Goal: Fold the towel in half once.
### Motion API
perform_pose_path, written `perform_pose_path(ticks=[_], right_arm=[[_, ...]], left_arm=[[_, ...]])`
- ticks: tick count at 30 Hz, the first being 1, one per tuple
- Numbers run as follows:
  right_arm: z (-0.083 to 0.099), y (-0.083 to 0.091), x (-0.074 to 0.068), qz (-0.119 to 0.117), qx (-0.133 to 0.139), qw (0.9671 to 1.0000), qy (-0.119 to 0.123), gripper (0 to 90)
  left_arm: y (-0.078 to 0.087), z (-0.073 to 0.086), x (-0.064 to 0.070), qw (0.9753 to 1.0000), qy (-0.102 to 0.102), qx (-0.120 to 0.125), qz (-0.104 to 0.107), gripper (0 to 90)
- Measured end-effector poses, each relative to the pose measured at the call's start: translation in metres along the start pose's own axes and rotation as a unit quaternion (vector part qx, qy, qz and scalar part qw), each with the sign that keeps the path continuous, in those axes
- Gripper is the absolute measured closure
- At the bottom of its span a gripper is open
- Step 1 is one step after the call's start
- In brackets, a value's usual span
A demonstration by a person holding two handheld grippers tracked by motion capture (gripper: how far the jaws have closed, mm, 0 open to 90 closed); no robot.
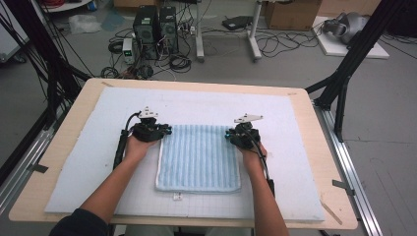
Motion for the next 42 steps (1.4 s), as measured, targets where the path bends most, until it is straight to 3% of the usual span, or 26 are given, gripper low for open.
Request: perform_pose_path(ticks=[1,3,5,7,9,11,13,16,20,21,23,25,28,31,34,38,42], right_arm=[[0.001,-0.003,0.000,0.007,-0.004,1.0000,0.002,77.7],[0.006,-0.006,0.002,0.012,-0.017,0.9998,0.000,78.0],[0.007,-0.004,0.004,0.018,-0.023,0.9996,0.000,78.3],[0.007,-0.001,0.004,0.029,-0.028,0.9991,0.011,78.3],[0.009,0.002,0.006,0.025,-0.030,0.9992,0.011,77.3],[0.008,0.005,0.007,0.025,-0.028,0.9993,0.007,74.0],[0.008,0.014,0.007,0.011,-0.002,0.9999,0.009,70.4],[0.011,0.025,0.010,-0.003,0.018,0.9998,0.006,60.4],[0.015,0.037,0.021,-0.026,0.037,0.9989,-0.016,43.9],[0.016,0.040,0.023,-0.031,0.041,0.9984,-0.021,40.3],[0.017,0.047,0.029,-0.050,0.053,0.9969,-0.032,33.9],[0.019,0.053,0.031,-0.045,0.058,0.9970,-0.025,27.4],[0.027,0.062,0.031,-0.017,0.046,0.9988,-0.011,13.2],[0.037,0.076,0.029,-0.016,0.053,0.9985,0.003,11.8],[0.045,0.090,0.029,-0.024,0.074,0.9969,0.008,11.5],[0.046,0.097,0.032,-0.016,0.092,0.9956,0.013,11.4],[0.046,0.095,0.034,-0.009,0.089,0.9959,0.009,11.4]], left_arm=[[-0.002,0.003,-0.002,0.9999,0.002,-0.010,-0.002,75.6],[-0.002,0.003,-0.003,0.9999,0.010,-0.003,0.000,76.8],[-0.001,0.004,-0.002,0.9998,-0.012,-0.015,-0.008,78.5],[0.000,0.004,-0.002,0.9998,-0.006,-0.012,-0.011,78.8],[0.003,0.004,-0.002,0.9999,0.005,-0.011,-0.012,77.6],[0.008,0.005,-0.001,1.0000,0.003,0.000,-0.006,71.5],[0.016,0.007,0.002,0.9996,-0.002,0.029,0.002,67.2],[0.029,0.006,0.006,0.9977,0.007,0.061,0.029,56.4],[0.046,0.002,0.017,0.9912,0.009,0.121,0.053,42.3],[0.049,0.002,0.021,0.9899,0.008,0.125,0.066,39.3],[0.051,0.003,0.023,0.9900,0.012,0.124,0.067,30.6],[0.054,0.002,0.024,0.9890,0.011,0.133,0.063,21.4],[0.062,0.003,0.028,0.9878,-0.001,0.143,0.062,18.2],[0.067,0.004,0.034,0.9878,-0.016,0.143,0.060,17.9],[0.071,0.005,0.037,0.9876,-0.019,0.144,0.059,17.9],[0.073,0.005,0.040,0.9880,-0.020,0.142,0.056,17.9],[0.074,0.005,0.038,0.9882,-0.019,0.143,0.052,17.9]])
Point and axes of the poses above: each handheld gripper's, and its own axes: y roughly backward along the jaws, z roughly out of its underside, x roughly to its right, the point moved 3 cm from there along -y, roughly forward along the jaws, and after that the axes turned 12 degrees about z, right-handed, at the moved point
